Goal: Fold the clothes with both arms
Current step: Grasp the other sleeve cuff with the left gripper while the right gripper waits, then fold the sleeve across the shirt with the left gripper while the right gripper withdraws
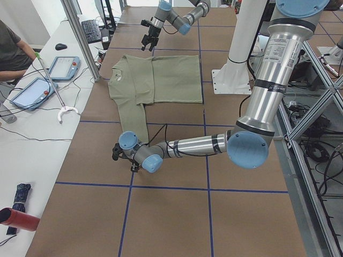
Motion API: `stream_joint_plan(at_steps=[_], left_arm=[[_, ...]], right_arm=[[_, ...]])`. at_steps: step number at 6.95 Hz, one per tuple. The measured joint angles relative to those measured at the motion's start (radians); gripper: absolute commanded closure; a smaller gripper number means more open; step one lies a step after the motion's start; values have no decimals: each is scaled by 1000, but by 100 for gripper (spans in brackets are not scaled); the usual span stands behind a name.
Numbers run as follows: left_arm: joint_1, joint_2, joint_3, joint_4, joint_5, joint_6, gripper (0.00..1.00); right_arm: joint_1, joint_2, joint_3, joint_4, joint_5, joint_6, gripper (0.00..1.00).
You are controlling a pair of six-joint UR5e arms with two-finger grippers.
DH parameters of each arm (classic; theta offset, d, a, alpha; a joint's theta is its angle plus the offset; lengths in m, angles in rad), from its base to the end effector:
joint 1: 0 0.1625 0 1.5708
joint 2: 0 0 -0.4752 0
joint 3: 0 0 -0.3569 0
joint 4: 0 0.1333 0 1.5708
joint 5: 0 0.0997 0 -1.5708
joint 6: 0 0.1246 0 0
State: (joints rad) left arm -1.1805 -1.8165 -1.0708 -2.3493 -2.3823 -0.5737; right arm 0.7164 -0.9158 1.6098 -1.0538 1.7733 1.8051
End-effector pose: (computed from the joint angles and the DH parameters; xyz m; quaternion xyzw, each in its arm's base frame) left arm 0.1849 -0.5622 0.7376 0.0342 0.4482 0.0206 0.8931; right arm -0.4668 -0.5499 0.2607 0.0545 -0.5697 0.3232 0.7536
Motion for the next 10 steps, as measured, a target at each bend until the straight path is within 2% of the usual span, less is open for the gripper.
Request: stream_joint_plan(at_steps=[1, 2, 5, 7, 9, 10], left_arm=[[0, 0, 1, 0, 0, 0, 90], [1, 0, 1, -1, 0, 0, 100], [1, -3, -6, 1, -1, -2, 100], [1, -6, -50, 15, -28, -12, 100], [1, -43, -153, 29, -138, -128, 100], [5, -106, -188, 26, -165, -271, 100]], right_arm=[[0, 0, 0, 0, 0, 0, 1], [0, 1, 1, 0, 0, 0, 1], [0, 2, 1, 1, 0, 0, 1], [3, 1, 2, 1, 0, 0, 1], [43, -55, 50, 4, 25, -2, 0], [102, -116, 92, 6, 93, -26, 0]])
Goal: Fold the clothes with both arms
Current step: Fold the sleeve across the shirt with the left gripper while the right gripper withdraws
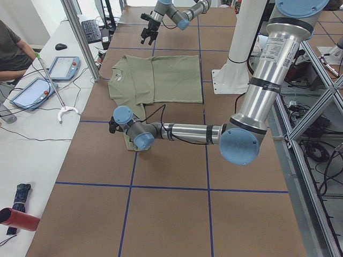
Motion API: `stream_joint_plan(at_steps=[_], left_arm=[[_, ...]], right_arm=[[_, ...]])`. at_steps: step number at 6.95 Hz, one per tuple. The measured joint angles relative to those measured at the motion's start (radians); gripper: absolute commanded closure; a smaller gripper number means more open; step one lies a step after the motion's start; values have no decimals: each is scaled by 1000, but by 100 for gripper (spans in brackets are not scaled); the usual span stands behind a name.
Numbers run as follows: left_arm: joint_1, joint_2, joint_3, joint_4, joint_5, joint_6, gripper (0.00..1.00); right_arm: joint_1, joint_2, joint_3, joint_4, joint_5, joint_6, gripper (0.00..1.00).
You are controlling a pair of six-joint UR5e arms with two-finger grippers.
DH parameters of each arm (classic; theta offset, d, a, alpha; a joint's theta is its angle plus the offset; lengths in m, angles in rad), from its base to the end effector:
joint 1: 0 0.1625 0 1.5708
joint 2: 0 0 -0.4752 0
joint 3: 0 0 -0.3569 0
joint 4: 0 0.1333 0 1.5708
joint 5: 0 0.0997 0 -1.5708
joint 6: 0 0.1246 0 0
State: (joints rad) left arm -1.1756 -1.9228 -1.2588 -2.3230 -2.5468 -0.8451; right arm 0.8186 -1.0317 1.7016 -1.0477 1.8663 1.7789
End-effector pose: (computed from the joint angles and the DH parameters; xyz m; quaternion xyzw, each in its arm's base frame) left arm 0.2187 -0.6024 0.5723 0.0259 0.5501 -0.0054 0.8347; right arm -0.3878 -0.5565 0.3000 0.0508 -0.5665 0.3298 0.7534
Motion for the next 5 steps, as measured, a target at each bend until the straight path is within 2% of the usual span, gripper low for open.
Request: stream_joint_plan(at_steps=[2, 3, 5], left_arm=[[70, -143, -41, -9, -6, -292, 100], [116, -222, -40, -9, 16, -397, 100], [219, -449, 22, -13, 176, -636, 100]], right_arm=[[140, -105, 44, 1, 177, -121, 0], [187, -140, 48, -1, 223, -176, 0], [246, -213, 51, 3, 265, -269, 0]])
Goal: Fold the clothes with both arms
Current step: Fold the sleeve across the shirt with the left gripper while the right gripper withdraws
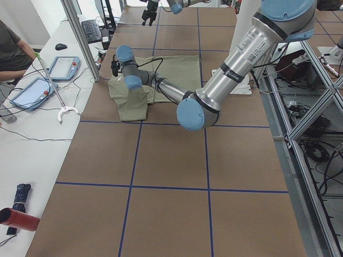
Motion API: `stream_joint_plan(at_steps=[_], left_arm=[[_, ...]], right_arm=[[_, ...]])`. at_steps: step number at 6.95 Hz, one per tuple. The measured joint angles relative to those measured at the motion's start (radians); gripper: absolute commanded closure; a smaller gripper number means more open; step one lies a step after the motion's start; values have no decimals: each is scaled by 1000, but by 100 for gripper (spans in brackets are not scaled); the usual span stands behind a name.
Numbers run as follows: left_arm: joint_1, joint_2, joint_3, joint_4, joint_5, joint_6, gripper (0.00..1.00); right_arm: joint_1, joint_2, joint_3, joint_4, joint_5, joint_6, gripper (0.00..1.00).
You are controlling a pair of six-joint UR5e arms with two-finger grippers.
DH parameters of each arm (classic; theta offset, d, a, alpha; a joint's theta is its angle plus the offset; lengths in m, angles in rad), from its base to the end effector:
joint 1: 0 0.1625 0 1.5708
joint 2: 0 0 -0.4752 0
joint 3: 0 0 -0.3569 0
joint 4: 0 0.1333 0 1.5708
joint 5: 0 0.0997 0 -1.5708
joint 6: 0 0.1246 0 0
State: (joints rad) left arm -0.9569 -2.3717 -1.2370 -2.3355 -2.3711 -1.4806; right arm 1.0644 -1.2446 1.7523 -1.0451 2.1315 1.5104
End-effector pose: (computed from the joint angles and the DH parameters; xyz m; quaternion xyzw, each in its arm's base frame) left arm 0.4105 -0.6587 0.2674 -0.0094 0.6198 -0.1114 0.7768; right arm -0.2352 -0.5623 0.4075 0.0496 -0.5299 0.2822 0.7982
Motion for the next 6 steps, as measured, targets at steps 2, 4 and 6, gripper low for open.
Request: stream_joint_plan(at_steps=[2, 4, 6], left_arm=[[130, -216, 128, -79, 245, -238, 100], [302, -303, 255, -208, 514, -342, 100], [372, -404, 449, -299, 640, -354, 100]], right_arm=[[75, -83, 2, 5, 67, -113, 0], [142, -134, -2, 5, 133, -214, 0], [159, -148, 0, 5, 149, -232, 0]])
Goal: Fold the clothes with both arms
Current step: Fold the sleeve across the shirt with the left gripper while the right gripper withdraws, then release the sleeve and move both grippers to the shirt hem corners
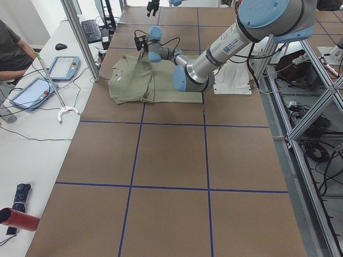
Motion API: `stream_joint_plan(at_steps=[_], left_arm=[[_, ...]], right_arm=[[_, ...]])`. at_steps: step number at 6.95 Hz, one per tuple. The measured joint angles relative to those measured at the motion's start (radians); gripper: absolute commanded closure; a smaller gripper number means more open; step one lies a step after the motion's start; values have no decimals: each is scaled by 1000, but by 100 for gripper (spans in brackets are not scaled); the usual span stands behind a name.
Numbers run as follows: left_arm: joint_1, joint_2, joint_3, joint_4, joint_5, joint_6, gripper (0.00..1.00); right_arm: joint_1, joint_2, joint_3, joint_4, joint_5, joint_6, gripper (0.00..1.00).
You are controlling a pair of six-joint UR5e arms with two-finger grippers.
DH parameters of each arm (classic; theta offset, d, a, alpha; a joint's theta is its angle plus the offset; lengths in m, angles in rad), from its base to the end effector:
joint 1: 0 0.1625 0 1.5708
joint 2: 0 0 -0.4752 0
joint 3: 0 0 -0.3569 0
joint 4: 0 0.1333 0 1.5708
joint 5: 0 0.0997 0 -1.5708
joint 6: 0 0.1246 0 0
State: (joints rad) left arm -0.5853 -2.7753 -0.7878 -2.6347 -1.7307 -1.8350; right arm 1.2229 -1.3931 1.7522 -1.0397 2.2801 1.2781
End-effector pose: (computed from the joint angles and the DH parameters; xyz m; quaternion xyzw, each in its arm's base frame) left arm 0.6878 -0.5920 0.0978 0.0497 0.6749 -0.2534 0.6913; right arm -0.1400 -0.5389 0.4868 0.0498 -0.5087 0.2460 0.8236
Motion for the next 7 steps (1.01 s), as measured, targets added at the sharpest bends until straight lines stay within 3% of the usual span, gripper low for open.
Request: stream_joint_plan(at_steps=[2, 3, 4, 5, 7], left_arm=[[24, -73, 117, -34, 79, -3, 94], [28, -98, 143, -43, 112, -4, 62], [30, -114, 163, -47, 132, -4, 38], [31, -123, 177, -49, 141, -4, 23], [31, -116, 139, -48, 134, -5, 26]], right_arm=[[3, -18, 10, 1, 3, -2, 0], [3, -28, 18, 1, 3, -2, 0], [3, -38, 26, 1, 2, -2, 0], [3, -47, 31, 2, 0, -2, 0], [-5, -45, 36, 2, -6, 8, 0]])
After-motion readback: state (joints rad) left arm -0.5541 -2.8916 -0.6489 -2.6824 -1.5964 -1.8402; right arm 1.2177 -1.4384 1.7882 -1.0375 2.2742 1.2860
